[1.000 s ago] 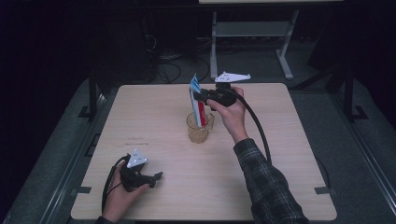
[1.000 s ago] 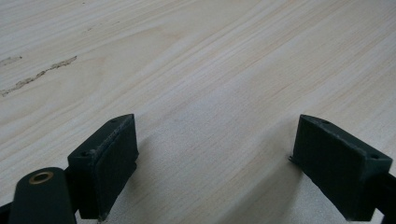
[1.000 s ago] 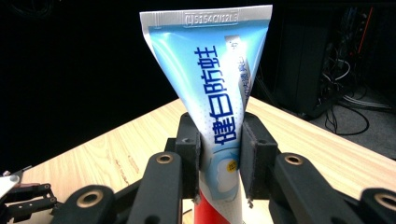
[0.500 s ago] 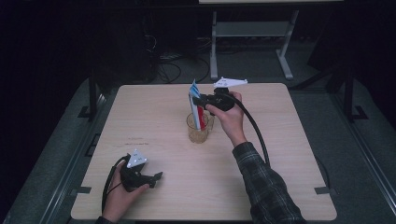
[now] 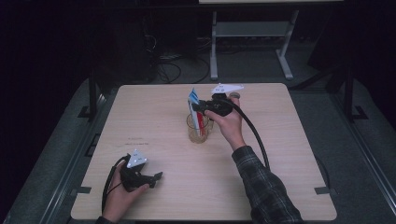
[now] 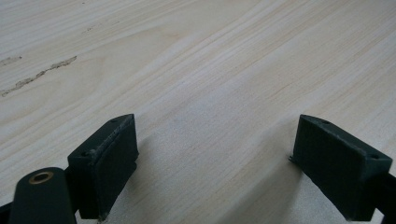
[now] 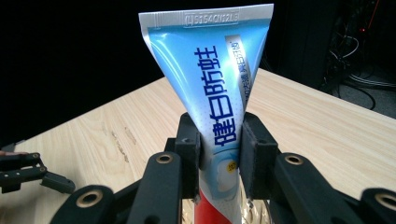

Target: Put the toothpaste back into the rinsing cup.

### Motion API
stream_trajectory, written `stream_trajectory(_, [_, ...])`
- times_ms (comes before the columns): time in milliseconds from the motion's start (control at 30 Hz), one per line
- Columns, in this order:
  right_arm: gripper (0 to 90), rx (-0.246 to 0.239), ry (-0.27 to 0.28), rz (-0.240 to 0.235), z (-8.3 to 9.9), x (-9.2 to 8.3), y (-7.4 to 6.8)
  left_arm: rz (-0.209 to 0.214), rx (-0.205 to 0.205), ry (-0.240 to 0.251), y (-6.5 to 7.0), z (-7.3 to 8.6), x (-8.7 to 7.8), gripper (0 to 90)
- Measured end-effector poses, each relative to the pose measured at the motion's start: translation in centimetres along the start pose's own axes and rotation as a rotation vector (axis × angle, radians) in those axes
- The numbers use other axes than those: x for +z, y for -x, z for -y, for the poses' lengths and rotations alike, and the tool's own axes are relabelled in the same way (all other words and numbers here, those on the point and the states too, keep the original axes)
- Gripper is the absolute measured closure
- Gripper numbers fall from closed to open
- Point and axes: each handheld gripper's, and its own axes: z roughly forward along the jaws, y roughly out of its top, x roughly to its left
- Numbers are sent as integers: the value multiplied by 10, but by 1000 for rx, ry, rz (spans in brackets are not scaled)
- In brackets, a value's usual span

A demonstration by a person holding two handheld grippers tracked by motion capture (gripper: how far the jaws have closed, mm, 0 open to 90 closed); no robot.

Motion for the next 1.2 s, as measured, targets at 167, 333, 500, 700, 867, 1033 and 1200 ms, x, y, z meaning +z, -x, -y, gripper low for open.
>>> stream_trajectory(167, [710,-7,-12,-1,1,3,-2,0,0,0,0,0,0,128])
stream_trajectory(333, [710,-7,-20,-2,4,6,-3,1,0,0,0,0,0,128])
stream_trajectory(500, [708,-1,-19,-2,6,6,-3,1,-1,0,0,0,0,128])
stream_trajectory(700, [699,2,-22,5,5,8,-2,0,0,-1,0,0,0,128])
stream_trajectory(867, [695,-11,-30,17,3,12,-3,0,0,-1,0,0,0,128])
stream_trajectory(1033, [690,-5,-29,20,3,15,-4,1,0,-1,0,0,0,129])
stream_trajectory(1200, [627,-3,-27,25,3,15,-3,1,0,-1,0,0,0,128])
